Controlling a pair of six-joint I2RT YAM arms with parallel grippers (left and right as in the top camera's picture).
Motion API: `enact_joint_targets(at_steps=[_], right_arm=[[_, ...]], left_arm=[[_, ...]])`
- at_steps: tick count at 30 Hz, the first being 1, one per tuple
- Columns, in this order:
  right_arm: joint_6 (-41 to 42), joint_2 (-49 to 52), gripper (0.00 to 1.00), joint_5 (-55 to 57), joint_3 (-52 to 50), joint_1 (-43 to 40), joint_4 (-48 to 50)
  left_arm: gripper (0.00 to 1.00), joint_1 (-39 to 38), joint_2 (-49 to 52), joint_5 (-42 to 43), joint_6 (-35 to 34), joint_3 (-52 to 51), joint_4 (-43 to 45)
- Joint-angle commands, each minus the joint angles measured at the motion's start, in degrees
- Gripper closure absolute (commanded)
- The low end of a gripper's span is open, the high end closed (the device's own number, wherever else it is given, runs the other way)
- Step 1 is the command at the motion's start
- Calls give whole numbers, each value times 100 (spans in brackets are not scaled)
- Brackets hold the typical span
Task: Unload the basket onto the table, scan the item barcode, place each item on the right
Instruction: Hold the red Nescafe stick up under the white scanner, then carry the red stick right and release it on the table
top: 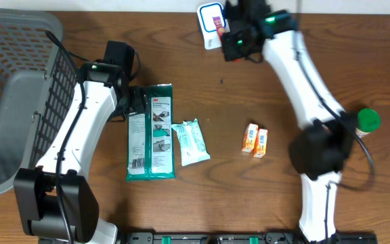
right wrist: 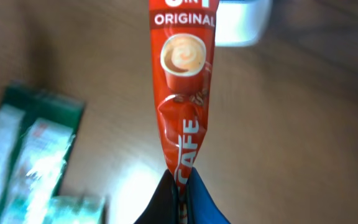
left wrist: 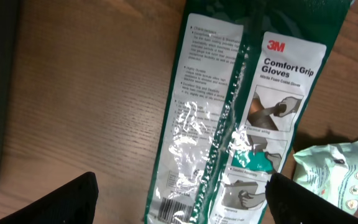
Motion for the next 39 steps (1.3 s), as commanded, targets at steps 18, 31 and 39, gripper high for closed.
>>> enact_joint_targets(at_steps=[18, 31, 39], right_arm=[[710, -1589, 99, 3508, -2420, -396, -2094], [227, -1589, 21, 4312, -4704, -1449, 710], [212, -1589, 1, 3226, -4723, -1768, 1078]], left_arm=[[13, 13, -20, -50, 7, 81, -28], [13, 13, -20, -50, 9, 81, -28], [13, 13, -20, -50, 9, 81, -28]])
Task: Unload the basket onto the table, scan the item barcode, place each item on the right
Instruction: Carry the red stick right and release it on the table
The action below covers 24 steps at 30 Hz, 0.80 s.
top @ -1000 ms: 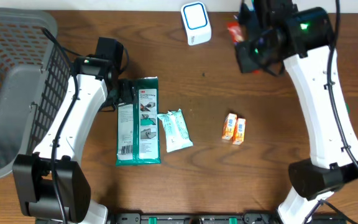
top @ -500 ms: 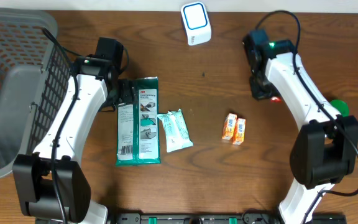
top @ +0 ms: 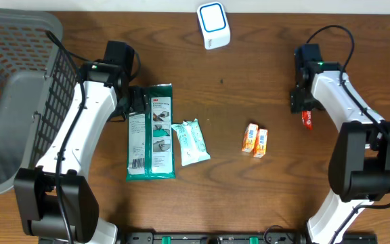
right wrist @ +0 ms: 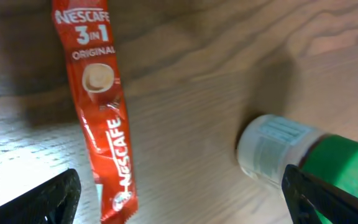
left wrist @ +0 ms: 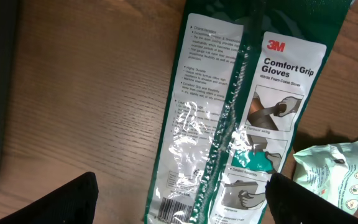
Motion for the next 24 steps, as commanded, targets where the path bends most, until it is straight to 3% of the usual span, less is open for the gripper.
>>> enact_joint_targets(at_steps=[1, 7, 10, 14, 24], right_arm=[[-61, -24, 1, -981, -20, -83, 39], [-155, -24, 10, -2940, -20, -70, 203], [-214, -24, 28, -3543, -20, -66, 354], [-214, 17, 60, -3578, -22, -66, 415], [-358, 605, 80, -2879, -420, -127, 1362]], left_arm=[[13, 13, -20, -50, 11, 81, -28], [13, 13, -20, -50, 11, 81, -28], [13, 13, -20, -50, 11, 81, -28], [13, 13, -20, -50, 9, 81, -28], [13, 13, -20, -50, 11, 81, -31]])
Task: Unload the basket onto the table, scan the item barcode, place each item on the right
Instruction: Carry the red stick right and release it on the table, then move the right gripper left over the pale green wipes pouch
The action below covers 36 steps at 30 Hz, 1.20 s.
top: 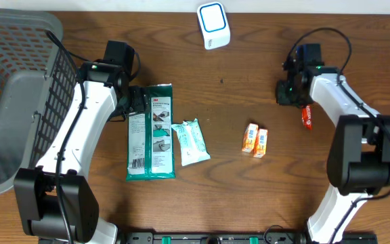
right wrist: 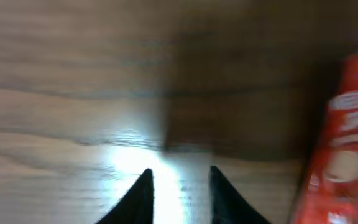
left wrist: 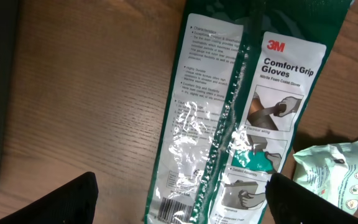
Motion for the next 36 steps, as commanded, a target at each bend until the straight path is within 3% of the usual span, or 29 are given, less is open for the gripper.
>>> enact_joint_targets(at_steps=[1, 6, 9, 20, 25, 30, 36], right_arm=[[-79, 275, 81, 529, -136, -83, -52], [109, 275, 76, 1961, -133, -341, -509], [269, 275, 75, 2173, -133, -592, -643], [262, 273, 64, 308, 9, -931, -662], [-129, 262, 62, -1657, 876, -859, -1893], [-470, 251, 43, -2129, 1991, -684, -3689], [-468, 251, 28, -2562, 2216, -330, -4087]], left_arm=[[13, 13, -20, -50, 11, 81, -31], [13, 13, -20, -50, 11, 81, -31], [13, 13, -20, -50, 11, 81, -31], [13, 13, -20, -50, 9, 81, -31], [13, 13, -20, -50, 11, 81, -31], [13, 13, -20, -50, 11, 81, -31], [13, 13, -20, -50, 11, 81, -33]])
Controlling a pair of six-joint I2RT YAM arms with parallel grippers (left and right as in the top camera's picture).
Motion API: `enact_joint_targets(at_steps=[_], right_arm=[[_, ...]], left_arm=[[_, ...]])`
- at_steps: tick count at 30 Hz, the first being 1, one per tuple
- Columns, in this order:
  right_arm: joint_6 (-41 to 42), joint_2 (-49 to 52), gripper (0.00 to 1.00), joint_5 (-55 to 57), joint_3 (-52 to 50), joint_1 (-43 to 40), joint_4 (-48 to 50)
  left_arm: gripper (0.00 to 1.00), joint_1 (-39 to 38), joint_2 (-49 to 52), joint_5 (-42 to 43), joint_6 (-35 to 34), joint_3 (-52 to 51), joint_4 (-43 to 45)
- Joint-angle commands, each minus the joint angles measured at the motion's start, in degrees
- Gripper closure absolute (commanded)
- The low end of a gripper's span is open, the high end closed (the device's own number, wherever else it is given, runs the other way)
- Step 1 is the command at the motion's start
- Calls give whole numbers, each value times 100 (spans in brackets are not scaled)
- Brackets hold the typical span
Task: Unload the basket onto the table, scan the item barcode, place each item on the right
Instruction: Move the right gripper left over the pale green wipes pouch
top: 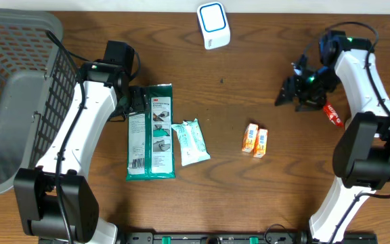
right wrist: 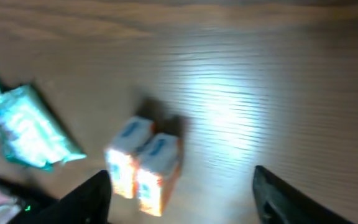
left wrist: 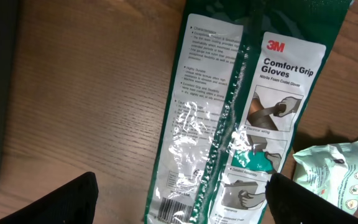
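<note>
The white scanner (top: 213, 25) stands at the table's far edge. A red Nescafe sachet (top: 334, 114) lies at the right, beside my right arm. My right gripper (top: 288, 95) hangs open and empty up and to the right of two small orange boxes (top: 254, 140). In the right wrist view, blurred, the orange boxes (right wrist: 145, 169) lie ahead of the right gripper (right wrist: 179, 202). My left gripper (left wrist: 179, 208) is open over the green 3M gloves packet (left wrist: 241, 118), whose barcode (left wrist: 176, 208) faces up.
A pale green wipes packet (top: 190, 141) lies between the gloves packet (top: 151, 132) and the orange boxes. A grey wire basket (top: 12, 95) fills the left side. My left arm (top: 87, 115) reaches along the basket.
My right gripper's jaws were close together just left of the sachet; now they are wide open and the wrist faces the orange boxes. The sachet lies further right, tilted. The left arm is unmoved.
My right gripper held the red sachet up at the scanner. Then the sachet lay on the table at the right beside a green-capped bottle, released. The gripper then sat left of it, jaws near together. Now it is open near the orange boxes. The left gripper stayed over the gloves.
</note>
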Motion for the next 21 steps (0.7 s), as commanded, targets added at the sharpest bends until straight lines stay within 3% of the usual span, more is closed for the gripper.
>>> enact_joint_targets(at_steps=[1, 13, 19, 21], right_arm=[[-114, -48, 27, -632, 4, 291, 81], [629, -44, 23, -697, -278, 2092, 2227], [1217, 24, 16, 846, -555, 3510, 3235], [1458, 96, 18, 1091, -660, 3810, 3410]], left_arm=[[13, 13, -20, -50, 7, 81, -28], [13, 13, -20, -50, 9, 81, -28], [13, 13, -20, -50, 7, 81, -28], [13, 13, -20, -50, 7, 81, -28]])
